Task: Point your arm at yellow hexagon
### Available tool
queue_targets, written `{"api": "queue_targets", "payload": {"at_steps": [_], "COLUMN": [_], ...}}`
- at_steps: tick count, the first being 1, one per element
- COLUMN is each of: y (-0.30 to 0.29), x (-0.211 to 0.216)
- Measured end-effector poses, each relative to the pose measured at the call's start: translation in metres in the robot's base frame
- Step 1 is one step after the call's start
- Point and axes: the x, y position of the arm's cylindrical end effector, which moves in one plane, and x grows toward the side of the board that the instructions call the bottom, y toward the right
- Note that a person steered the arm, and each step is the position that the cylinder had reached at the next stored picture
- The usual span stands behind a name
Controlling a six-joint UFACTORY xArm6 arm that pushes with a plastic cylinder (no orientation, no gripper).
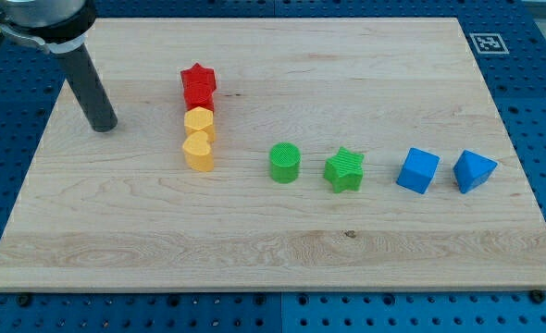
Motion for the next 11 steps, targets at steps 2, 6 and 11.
{"api": "queue_targets", "payload": {"at_steps": [2,6,11], "y": [0.001,0.072,0.277], "x": [0.000,-0.076,-0.012]}}
